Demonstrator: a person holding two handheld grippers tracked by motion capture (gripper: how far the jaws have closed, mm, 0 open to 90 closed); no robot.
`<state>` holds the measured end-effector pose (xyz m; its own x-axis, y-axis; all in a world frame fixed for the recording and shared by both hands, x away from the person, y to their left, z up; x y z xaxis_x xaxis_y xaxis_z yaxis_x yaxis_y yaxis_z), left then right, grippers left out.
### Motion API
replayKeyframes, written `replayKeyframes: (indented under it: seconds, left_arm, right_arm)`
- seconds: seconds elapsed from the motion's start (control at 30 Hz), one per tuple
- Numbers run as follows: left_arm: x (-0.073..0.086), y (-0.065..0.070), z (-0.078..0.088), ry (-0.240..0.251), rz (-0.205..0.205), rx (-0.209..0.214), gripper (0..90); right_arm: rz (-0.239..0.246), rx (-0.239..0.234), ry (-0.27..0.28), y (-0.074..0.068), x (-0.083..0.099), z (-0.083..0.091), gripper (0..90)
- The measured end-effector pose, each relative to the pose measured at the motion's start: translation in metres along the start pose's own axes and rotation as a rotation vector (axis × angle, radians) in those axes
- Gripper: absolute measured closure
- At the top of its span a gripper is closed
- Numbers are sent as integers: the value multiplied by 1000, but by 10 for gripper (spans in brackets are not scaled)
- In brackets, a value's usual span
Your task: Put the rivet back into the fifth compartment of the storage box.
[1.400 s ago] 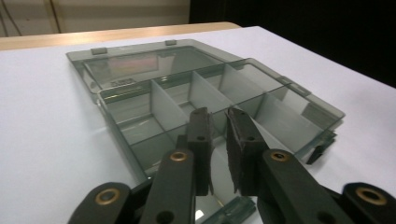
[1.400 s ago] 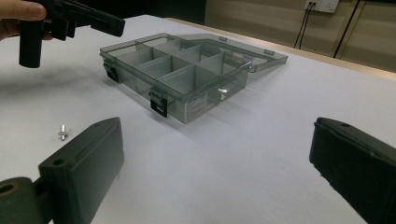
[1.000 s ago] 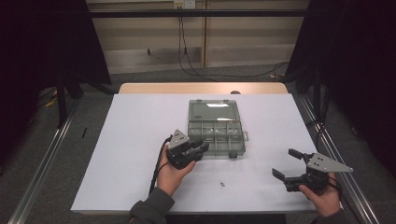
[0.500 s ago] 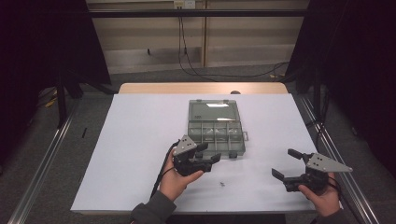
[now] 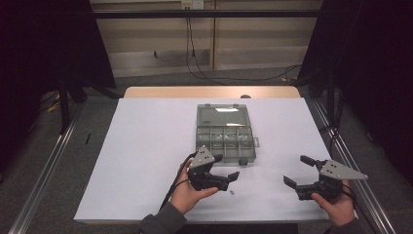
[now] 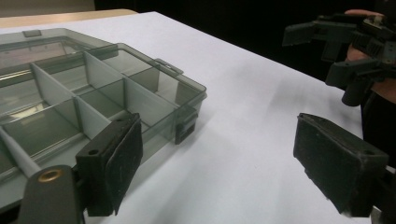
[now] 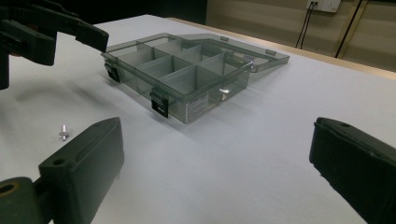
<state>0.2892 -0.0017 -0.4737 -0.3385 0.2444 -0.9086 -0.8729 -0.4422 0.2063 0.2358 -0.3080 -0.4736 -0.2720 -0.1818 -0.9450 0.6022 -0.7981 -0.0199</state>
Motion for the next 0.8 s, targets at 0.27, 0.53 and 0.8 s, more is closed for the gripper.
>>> replayKeyframes:
  seconds: [0.27,0.53,0.8]
  left_arm:
    - [4,6,-4,-36,-22,10,142]
    - [8,11,-7,-64,-38,26,139]
    - [13,13,-9,-119,-75,38,193]
  right_arm:
    - [1,0,-1,0,0,0,24]
    - [-2,-5,-2,0,0,0,25]
    - [1,-1,-2,0,0,0,25]
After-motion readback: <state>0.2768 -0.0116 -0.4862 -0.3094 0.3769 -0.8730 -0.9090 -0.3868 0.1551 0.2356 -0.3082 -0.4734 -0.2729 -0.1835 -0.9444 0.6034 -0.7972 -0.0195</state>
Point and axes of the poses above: each handheld gripper's, and its own axes: z roughly backward along the jaws, x roughly out of its underside, y roughly to its right, the point moved 4 cm from there along -z, roughly forward along the jaws, and after that the axes turned 1 degree about -z, right-handed, at the moved point
